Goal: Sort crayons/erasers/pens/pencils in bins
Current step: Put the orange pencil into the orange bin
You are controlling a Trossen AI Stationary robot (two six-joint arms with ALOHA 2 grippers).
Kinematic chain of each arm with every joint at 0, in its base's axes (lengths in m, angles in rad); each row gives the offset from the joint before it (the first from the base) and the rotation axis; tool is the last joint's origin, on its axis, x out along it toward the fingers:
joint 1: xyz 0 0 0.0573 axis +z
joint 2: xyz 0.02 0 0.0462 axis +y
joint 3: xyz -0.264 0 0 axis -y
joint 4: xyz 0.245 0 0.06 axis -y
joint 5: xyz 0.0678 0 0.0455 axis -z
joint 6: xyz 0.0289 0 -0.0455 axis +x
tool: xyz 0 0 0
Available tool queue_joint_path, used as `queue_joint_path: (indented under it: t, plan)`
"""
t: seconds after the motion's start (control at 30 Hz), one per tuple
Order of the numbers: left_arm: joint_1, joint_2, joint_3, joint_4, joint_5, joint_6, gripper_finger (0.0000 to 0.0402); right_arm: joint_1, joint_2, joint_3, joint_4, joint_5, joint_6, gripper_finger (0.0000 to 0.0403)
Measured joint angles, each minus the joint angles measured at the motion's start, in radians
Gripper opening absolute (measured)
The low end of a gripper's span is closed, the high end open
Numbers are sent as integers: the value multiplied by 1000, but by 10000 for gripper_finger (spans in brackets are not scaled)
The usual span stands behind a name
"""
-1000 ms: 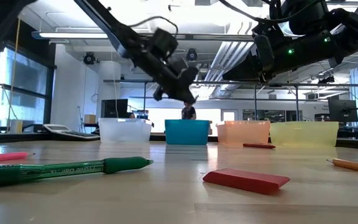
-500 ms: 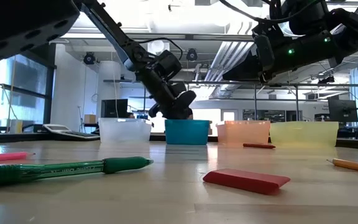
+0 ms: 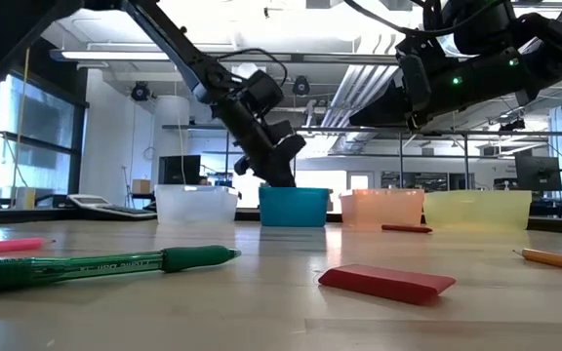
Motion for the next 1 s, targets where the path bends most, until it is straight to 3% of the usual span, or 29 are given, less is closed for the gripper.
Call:
queue_joint_path:
  t: [0.1, 0.2, 0.37, 0.63, 0.87, 1.0]
  plan:
    - [-36, -51, -34, -19, -57, 20, 55, 0, 0, 0, 0, 0, 0, 0]
    - [-85, -124, -157, 72, -93, 20, 31, 0, 0, 0, -1, 0, 11, 0]
    - [-157, -275, -430, 373, -108, -9, 3, 0, 0, 0, -2, 0, -7, 0]
    - [-257, -510, -822, 791, -111, -52, 3, -1, 0, 0, -18, -3, 102, 0]
    - [-289, -609, -1084, 1173, -74, -48, 0, 2, 0, 10, -42, 1, 162, 0]
    - [-280, -616, -1202, 1368, -38, -33, 0, 44, 0, 108, -266, 78, 222, 0]
